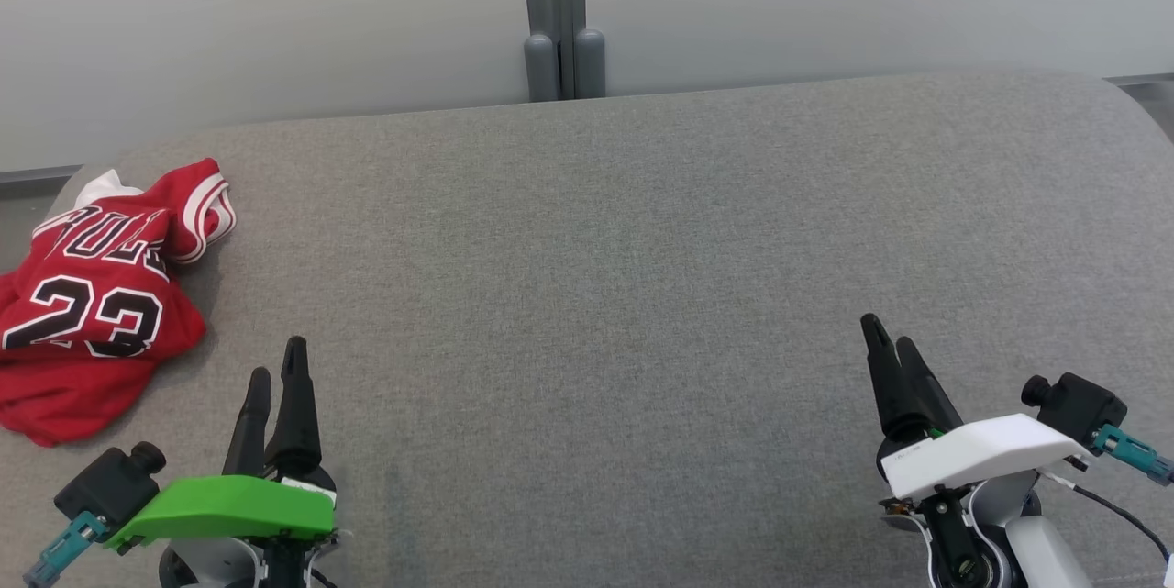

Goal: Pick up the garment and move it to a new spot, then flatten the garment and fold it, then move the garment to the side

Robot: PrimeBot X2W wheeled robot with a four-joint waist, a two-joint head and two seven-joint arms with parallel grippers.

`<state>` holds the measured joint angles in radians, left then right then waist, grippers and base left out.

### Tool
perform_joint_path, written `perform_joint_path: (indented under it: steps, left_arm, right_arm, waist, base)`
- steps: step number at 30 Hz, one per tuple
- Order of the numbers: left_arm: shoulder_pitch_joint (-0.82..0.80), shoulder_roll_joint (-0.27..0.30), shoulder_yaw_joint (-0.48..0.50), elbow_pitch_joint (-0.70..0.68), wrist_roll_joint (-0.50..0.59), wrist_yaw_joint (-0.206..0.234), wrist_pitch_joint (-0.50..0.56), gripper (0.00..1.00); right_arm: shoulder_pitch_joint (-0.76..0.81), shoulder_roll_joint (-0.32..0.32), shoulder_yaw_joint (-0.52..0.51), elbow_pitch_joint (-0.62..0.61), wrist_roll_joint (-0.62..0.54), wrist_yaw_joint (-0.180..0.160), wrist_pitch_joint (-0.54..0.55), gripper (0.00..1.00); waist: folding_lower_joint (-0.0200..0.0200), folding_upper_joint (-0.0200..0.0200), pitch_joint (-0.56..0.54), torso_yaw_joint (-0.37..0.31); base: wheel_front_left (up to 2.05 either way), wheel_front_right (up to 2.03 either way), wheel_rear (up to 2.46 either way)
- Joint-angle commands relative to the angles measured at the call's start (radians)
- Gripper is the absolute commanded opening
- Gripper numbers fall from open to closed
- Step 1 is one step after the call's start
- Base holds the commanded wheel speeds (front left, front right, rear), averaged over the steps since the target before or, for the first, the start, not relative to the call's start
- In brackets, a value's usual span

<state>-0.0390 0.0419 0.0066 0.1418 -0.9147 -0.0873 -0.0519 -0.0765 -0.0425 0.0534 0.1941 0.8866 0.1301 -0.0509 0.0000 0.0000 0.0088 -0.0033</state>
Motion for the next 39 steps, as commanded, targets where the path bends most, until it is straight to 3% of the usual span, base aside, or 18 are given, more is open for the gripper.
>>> perform_joint_path:
  steps: [1,39]
  left_arm:
    - [-0.001,0.006,-0.006,-0.020,0.038,0.002,-0.011,1.00]
    - [0.038,0.010,-0.078,-0.043,0.486,-0.005,-0.120,1.00]
  right_arm:
    - [-0.015,-0.006,0.009,-0.013,-0.042,0.000,-0.011,1.00]
    - [-0.011,-0.008,0.085,-0.026,-0.463,0.001,-0.122,1.00]
  waist:
    - [0.0000,0.0000,0.000,0.000]
    - [0.0000,0.0000,-0.007,-0.004]
  base:
    - [0.00,0.00,0.00]
    - [0.00,0.00,0.00]
